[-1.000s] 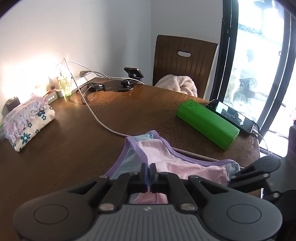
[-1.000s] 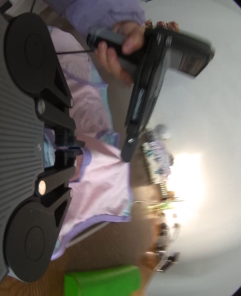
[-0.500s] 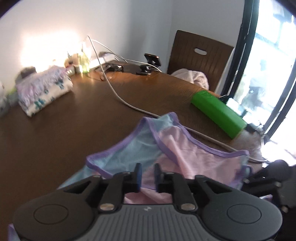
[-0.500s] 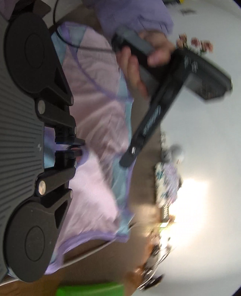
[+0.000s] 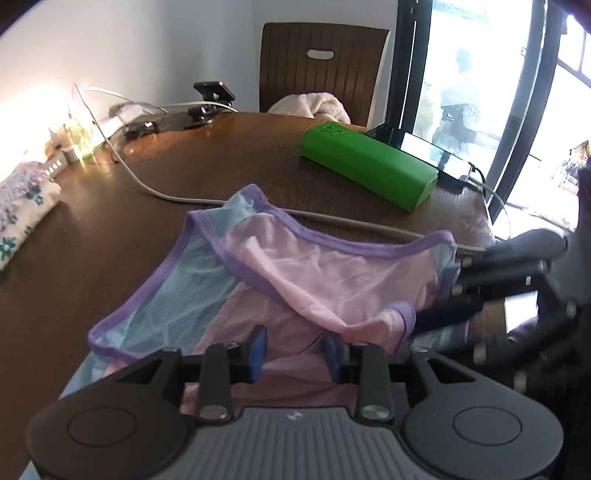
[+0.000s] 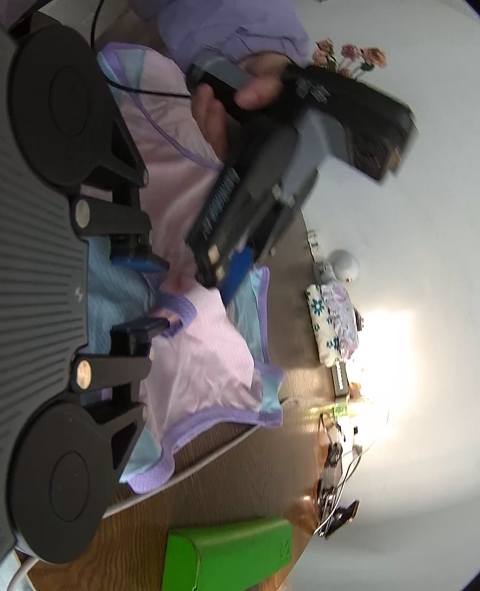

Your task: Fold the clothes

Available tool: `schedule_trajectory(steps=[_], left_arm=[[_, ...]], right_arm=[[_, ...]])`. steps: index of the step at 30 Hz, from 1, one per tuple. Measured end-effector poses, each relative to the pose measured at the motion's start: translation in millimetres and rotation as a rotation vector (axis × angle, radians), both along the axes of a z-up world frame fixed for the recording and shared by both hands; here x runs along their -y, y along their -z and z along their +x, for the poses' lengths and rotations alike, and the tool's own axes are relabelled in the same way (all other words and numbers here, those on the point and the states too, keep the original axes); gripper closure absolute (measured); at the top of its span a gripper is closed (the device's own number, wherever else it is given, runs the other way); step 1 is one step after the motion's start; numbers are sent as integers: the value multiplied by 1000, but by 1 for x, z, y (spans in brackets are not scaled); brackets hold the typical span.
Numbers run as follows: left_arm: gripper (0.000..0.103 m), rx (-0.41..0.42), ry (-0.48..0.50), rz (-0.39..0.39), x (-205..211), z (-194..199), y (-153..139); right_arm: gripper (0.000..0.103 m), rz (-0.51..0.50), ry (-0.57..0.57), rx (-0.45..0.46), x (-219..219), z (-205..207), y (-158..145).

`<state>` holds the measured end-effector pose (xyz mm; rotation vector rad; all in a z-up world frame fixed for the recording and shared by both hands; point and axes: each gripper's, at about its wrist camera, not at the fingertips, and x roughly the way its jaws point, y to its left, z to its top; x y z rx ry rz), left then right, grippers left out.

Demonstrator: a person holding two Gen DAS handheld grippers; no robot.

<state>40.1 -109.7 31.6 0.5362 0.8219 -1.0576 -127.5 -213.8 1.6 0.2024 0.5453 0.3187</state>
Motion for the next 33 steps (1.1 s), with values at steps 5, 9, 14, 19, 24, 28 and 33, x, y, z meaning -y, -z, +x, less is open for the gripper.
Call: schedule_trajectory(steps=[5, 9, 14, 19, 24, 28, 33], left_arm=[[76, -6, -41, -7, 14, 3, 3], [101, 65, -51, -19, 13, -3, 1], [101, 100, -115, -101, -5, 11, -15], [101, 189, -103, -123, -3, 18, -21], [93, 172, -184, -137, -9, 35, -20], [69, 92, -245, -208, -44, 36, -39], [64, 115, -257, -132, -59, 11, -37]], right_arm=[[71, 3, -17, -16, -3, 3, 2], [71, 4, -11, -7, -2, 3, 2], [71, 17, -14, 7, -3, 2, 2], [71, 33, 23, -9, -4, 15, -1], [67, 31, 44, -6, -1, 19, -4], [67, 2, 54, 31, 0, 17, -10], [67, -159, 84, 157, -15, 21, -20]])
